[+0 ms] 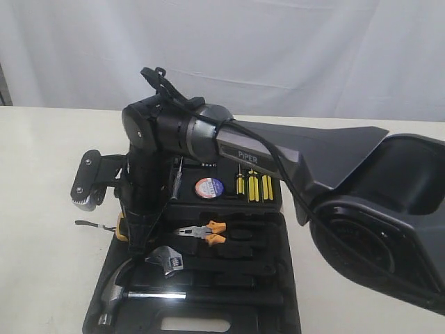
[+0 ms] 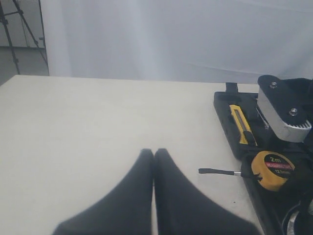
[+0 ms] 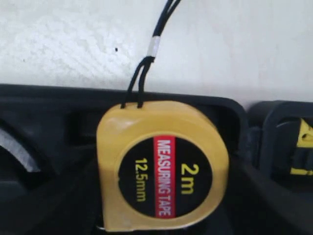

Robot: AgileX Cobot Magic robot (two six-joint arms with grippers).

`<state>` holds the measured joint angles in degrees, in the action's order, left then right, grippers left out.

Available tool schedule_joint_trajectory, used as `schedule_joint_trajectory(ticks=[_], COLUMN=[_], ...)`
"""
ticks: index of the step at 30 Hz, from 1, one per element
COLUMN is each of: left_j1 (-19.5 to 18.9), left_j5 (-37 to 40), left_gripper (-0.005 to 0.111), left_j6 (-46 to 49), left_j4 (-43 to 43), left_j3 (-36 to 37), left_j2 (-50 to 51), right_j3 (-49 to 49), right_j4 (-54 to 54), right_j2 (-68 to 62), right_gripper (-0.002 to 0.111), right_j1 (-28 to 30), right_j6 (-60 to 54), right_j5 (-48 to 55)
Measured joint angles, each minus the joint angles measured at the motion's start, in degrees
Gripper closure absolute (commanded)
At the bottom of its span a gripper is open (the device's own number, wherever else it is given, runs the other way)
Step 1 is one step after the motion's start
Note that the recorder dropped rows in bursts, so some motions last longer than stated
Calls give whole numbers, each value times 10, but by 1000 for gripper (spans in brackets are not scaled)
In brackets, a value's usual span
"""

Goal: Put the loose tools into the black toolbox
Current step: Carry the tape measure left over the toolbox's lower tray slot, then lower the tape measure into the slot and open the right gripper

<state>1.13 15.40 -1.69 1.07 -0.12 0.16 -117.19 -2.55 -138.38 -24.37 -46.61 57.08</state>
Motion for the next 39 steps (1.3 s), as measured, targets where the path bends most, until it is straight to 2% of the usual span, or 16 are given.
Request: schedule_joint_trajectory(ticks=[3,6,9,10,13,16,27,36,39], left_j1=[0,0,0,0,0,0,0,0,0], left_j5=[0,0,0,0,0,0,0,0,0], left_gripper=[107,107,107,107,107,107,107,107,107], left_j6=[0,0,0,0,0,0,0,0,0], left_j4=[0,0,0,0,0,0,0,0,0], left_j3=[0,0,0,0,0,0,0,0,0], left_j2=[0,0,0,0,0,0,0,0,0], right_j3=[0,0,-1,-2,-2,-2,-7,-20,-22], right_j4=[0,0,0,0,0,1,16,43,46], right_j2=[0,0,-1,-1,-1,-1,-1,7,24], right_gripper=[108,101,81,71,50,41,40,40,49], right_j1=[0,0,0,0,0,0,0,-1,0], right_j6=[0,0,1,1,1,8,52,83,102], right_j5=[0,1,2,3,3,4,16,64,79])
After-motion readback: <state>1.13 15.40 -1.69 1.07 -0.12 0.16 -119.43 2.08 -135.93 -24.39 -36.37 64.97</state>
